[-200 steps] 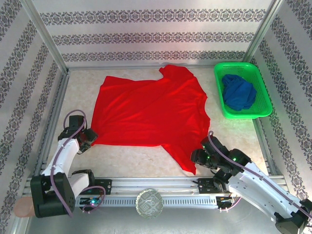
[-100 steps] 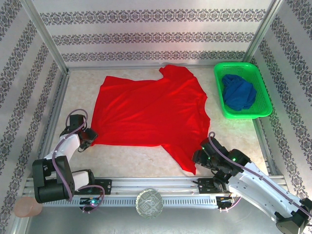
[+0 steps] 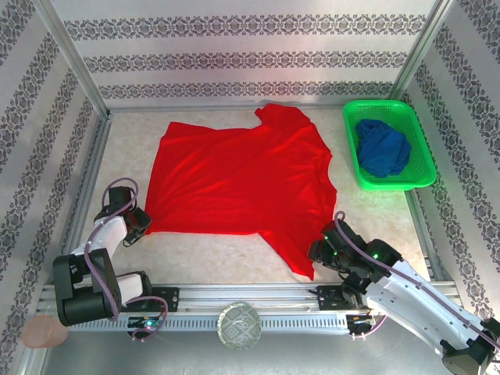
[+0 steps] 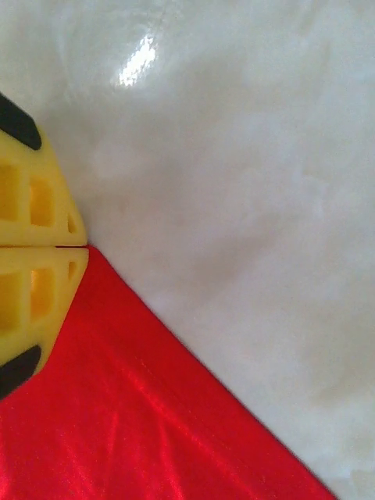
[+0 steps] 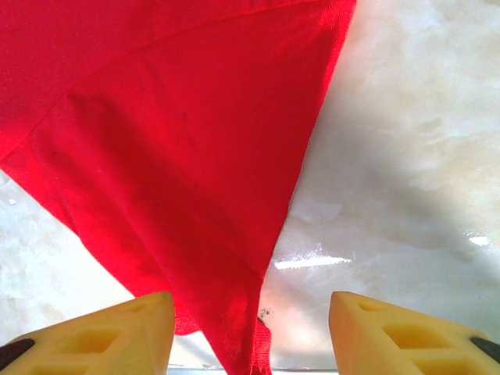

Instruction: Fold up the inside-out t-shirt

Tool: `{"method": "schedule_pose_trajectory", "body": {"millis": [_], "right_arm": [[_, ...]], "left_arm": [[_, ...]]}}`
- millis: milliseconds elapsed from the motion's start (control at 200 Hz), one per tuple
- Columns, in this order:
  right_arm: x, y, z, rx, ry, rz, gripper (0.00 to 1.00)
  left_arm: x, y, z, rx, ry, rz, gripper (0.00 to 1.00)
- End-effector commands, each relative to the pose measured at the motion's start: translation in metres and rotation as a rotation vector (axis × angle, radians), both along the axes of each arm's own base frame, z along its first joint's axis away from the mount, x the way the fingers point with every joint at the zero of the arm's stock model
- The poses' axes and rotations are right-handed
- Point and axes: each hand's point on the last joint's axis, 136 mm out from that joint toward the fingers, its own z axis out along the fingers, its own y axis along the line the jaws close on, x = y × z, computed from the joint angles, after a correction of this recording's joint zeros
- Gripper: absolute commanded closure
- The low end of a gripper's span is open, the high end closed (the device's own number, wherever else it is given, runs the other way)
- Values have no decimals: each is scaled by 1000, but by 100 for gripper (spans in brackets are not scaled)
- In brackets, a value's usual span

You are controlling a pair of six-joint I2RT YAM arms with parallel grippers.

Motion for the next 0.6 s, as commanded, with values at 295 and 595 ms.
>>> {"method": "schedule_pose_trajectory", "body": {"millis": [295, 595], "right_arm": [[-40, 5, -24, -22, 205, 178, 43], [-49, 25, -35, 14, 274, 269, 46]], "left_arm": [[17, -12, 30, -41, -158, -49, 100], [19, -15, 36, -55, -182, -56, 100]]}}
